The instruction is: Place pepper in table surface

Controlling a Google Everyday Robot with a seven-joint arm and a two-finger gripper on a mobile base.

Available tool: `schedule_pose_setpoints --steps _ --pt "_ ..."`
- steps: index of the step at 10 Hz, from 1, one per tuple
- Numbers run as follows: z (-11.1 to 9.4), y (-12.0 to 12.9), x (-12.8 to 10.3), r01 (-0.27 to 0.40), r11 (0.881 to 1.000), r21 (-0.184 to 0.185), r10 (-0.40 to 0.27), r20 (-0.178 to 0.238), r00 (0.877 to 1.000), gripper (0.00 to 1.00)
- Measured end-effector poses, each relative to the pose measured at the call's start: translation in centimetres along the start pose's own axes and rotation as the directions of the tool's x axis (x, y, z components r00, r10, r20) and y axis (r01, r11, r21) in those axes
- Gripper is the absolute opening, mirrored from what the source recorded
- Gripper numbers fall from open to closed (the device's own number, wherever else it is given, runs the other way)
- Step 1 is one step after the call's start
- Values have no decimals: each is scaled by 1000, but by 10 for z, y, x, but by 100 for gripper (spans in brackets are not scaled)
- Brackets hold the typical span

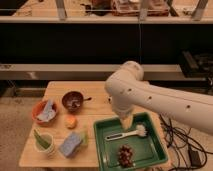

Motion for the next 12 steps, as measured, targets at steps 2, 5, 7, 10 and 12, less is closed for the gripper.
schedule_pose_setpoints --steps 2,5,7,10,12 --pt "-3 -11 -46 110 994 -1 -110 8 994 65" --pt "-7 -26 -124 329 944 26 -329 34 944 65" --pt "-6 -30 -146 398 916 57 -400 33 916 65" --pt "-7 -30 -146 398 915 57 -400 31 916 65" --pt "-5 -31 -146 423 904 60 -425 37 904 65"
